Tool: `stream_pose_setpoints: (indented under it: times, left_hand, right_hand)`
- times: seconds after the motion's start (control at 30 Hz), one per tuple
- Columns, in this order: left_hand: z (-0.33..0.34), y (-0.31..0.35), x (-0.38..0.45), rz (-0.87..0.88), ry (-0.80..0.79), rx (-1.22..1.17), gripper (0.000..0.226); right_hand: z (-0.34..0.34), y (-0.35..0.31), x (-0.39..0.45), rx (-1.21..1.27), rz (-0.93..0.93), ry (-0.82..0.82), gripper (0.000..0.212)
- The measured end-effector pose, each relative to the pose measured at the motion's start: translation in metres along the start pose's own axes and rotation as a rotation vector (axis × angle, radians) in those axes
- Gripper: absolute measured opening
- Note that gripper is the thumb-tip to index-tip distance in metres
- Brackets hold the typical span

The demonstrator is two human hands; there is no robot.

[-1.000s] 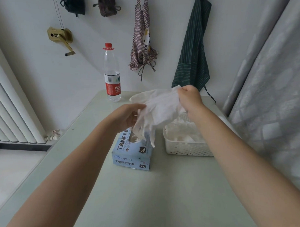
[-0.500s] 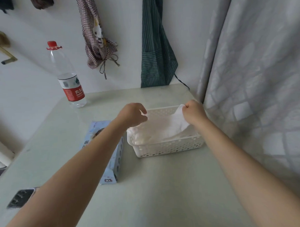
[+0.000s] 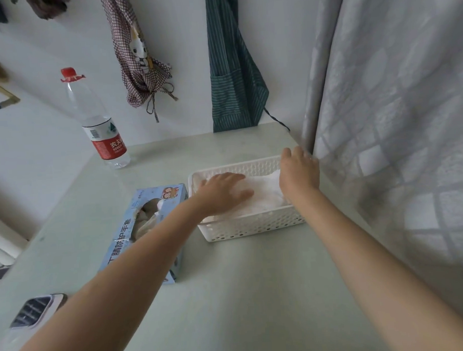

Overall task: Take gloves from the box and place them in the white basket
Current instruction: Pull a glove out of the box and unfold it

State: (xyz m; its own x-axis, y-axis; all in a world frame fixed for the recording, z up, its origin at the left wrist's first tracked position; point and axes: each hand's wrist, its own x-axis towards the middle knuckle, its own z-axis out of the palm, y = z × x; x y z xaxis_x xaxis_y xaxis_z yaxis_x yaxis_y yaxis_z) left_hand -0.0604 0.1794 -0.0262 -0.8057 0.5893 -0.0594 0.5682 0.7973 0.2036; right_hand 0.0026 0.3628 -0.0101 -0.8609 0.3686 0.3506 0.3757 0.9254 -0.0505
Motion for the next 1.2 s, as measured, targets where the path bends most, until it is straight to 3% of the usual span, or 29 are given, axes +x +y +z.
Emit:
stream_pose_setpoints:
  times: [0.17, 0.27, 0.43, 0.6, 0.8, 0.93, 1.1, 1.2]
  left_hand:
    - [-0.025, -0.015, -0.014, 0.032, 0.392, -0.189, 0.031]
    - [-0.036, -0.045, -0.034, -0.131, 0.546, -0.362, 0.022]
    - [-0.037, -0.116, -0.082, -0.401, 0.598, -0.451, 0.024]
    - [-0.015, -0.164, -0.116, -0.514, 0.498, -0.450, 0.029]
    - [0.015, -0.174, -0.126, -0.487, 0.415, -0.639, 0.033]
    - [0.018, -0.175, -0.127, -0.463, 0.452, -0.634, 0.035]
    - [0.016, -0.169, -0.127, -0.479, 0.490, -0.529, 0.035]
    - [0.013, -0.163, -0.130, -0.377, 0.568, -0.445, 0.032]
  right_hand:
    - [-0.010, -0.026, 0.001, 0.044, -0.129, 0.105, 0.022]
    - [-0.017, -0.062, -0.002, 0.171, -0.319, 0.099, 0.014]
    - [-0.021, -0.142, -0.027, 0.407, -0.552, -0.130, 0.017]
    - [-0.019, -0.210, -0.050, 0.438, -0.624, -0.259, 0.018]
    - [-0.007, -0.243, -0.066, 0.194, -0.613, -0.548, 0.024]
    - [0.006, -0.236, -0.079, 0.402, -0.519, -0.365, 0.016]
    - [0.017, -0.231, -0.088, 0.818, -0.206, -0.236, 0.018]
    - [0.021, -0.233, -0.092, 0.831, -0.163, -0.191, 0.019]
